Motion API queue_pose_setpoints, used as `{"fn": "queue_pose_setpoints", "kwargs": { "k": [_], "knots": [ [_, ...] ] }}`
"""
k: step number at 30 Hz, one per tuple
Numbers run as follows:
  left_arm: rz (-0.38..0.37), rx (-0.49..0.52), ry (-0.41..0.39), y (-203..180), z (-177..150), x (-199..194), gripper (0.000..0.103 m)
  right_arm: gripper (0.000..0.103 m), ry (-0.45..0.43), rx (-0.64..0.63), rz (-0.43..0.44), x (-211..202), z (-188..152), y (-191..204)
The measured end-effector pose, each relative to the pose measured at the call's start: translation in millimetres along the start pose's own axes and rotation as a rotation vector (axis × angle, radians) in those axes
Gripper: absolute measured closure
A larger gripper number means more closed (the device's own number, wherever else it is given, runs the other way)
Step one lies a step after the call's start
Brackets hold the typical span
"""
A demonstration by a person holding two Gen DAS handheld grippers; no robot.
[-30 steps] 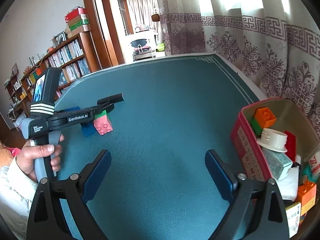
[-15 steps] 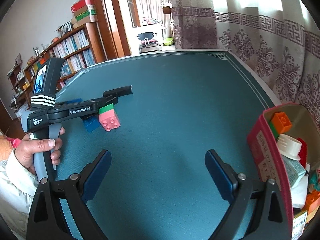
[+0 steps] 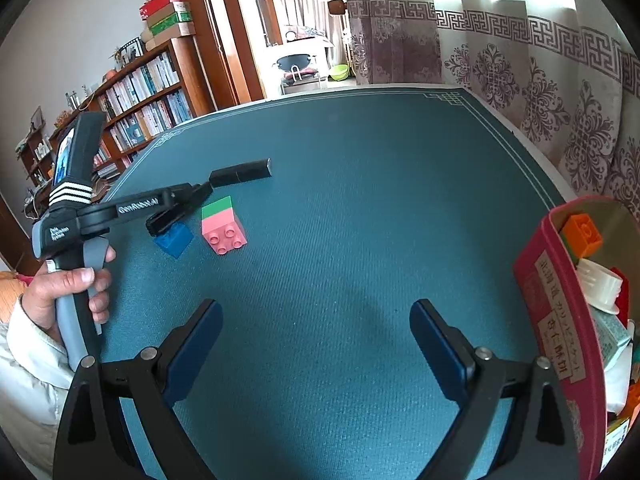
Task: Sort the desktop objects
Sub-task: 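Grasp the black comb with the left gripper while the right gripper grasps the green-pink Lego brick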
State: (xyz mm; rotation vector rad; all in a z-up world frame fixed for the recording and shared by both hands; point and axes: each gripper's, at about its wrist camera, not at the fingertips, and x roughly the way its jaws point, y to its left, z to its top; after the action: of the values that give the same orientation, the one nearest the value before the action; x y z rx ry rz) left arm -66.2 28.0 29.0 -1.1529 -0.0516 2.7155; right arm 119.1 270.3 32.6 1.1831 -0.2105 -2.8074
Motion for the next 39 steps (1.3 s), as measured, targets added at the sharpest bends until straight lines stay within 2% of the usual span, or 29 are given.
{"fn": "queue_pose_setpoints", "kwargs": {
  "k": [9,16,19,20,22,27,34,39],
  "knots": [
    [-0.033,0.021,0.001,-5.0,-4.5,-5.4,0.019,0.007,0.004,-0.001,0.003,0.9,-1.4,2.1],
    [-0.01,0.044,0.028,-12.8,-9.8,5.5,0.02,0.007,0.009,-0.006,0.009,2.8,-2.2,5.3],
    [-0.009,0.042,0.05,-13.0,-12.3,13.7,0.044,0.007,0.011,-0.016,0.013,5.0,-2.5,6.7],
    [-0.005,0.038,0.041,-11.6,-11.8,12.4,0.056,0.007,0.012,-0.018,0.013,5.9,-2.6,7.0],
    [-0.045,0.016,0.041,-7.3,-10.9,11.0,0.071,0.008,0.013,-0.022,0.014,7.8,-2.1,7.6],
    [-0.042,-0.025,0.017,3.1,-8.8,4.3,0.073,0.012,0.02,-0.036,0.015,14.5,0.1,11.2],
    [-0.042,-0.103,-0.026,23.1,-4.0,-7.6,0.073,0.026,0.048,-0.053,0.066,34.4,13.2,24.7],
    [0.033,-0.115,-0.033,29.2,-4.0,-6.2,0.073,0.031,0.046,-0.078,0.099,46.9,26.8,42.4]
  ]
}}
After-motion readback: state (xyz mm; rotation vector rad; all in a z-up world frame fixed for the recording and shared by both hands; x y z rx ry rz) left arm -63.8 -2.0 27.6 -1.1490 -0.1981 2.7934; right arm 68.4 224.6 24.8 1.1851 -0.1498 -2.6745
